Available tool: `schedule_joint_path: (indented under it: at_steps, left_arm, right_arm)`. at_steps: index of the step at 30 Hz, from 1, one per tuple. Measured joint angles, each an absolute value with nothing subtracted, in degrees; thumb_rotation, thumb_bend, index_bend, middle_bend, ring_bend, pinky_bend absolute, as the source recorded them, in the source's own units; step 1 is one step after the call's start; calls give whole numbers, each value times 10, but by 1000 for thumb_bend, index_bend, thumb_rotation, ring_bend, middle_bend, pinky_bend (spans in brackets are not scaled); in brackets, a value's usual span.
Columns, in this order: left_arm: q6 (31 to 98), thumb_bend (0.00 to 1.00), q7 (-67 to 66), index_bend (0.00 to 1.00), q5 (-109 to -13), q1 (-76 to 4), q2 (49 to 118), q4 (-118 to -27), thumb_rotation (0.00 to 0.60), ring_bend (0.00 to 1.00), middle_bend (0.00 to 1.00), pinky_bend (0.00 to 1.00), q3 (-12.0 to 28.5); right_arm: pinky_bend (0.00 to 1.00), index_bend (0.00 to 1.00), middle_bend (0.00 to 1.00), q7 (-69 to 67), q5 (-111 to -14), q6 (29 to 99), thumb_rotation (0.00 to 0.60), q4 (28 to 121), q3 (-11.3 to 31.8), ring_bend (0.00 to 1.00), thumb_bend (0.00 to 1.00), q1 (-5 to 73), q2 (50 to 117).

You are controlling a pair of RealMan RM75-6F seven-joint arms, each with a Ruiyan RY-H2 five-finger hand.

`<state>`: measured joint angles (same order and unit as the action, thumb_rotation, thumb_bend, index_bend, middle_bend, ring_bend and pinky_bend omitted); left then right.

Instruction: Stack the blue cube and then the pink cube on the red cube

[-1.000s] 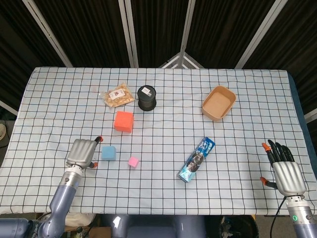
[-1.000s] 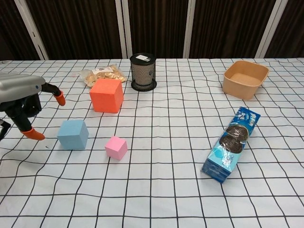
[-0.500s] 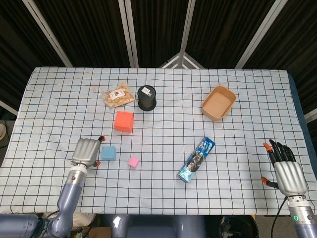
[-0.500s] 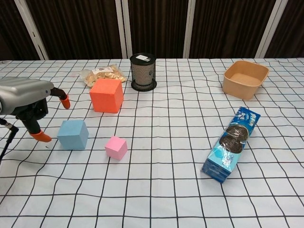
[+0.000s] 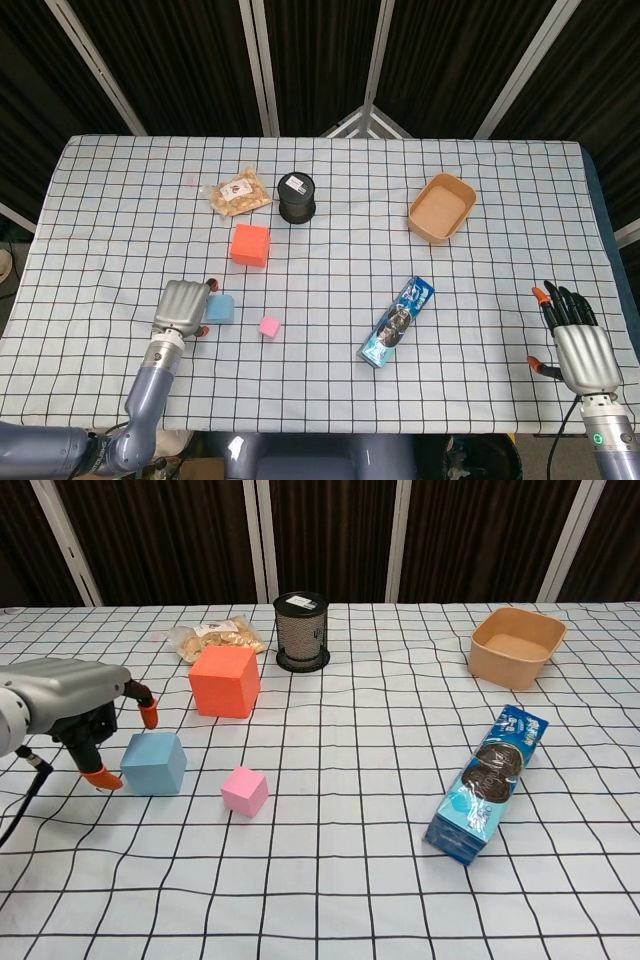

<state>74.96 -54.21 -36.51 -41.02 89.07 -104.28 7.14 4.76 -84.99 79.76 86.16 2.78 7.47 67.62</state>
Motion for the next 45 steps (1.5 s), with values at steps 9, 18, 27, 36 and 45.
schedule_joint_path:
  at_steps: [9, 18, 27, 36, 45]
  left_arm:
    - [747, 241, -542, 345, -363, -416, 899, -1032, 600, 676, 882, 656, 69]
    - [748, 275, -536, 358, -362, -418, 903, -1026, 600, 676, 882, 656, 69]
    - [748, 300, -530, 358, -367, -419, 903, -1026, 600, 676, 882, 656, 69]
    - [749, 335, -516, 370, -372, -417, 898, -1030, 600, 676, 882, 657, 72]
    - [750, 336, -497, 377, -385, -415, 888, -1045, 600, 676, 882, 657, 81]
  right_arm:
    - [88, 4, 0, 47, -848, 797, 600, 862, 28, 0, 110, 75, 676]
    - [87, 3, 0, 47, -848, 796, 600, 862, 28, 0, 109, 75, 676]
    - [88, 3, 0, 45, -848, 795, 600, 862, 27, 0, 110, 76, 676]
    - [88, 3, 0, 46, -849, 795, 600, 863, 26, 0, 109, 76, 676]
    - [87, 4, 0, 47, -846, 794, 600, 864, 27, 0, 110, 76, 676]
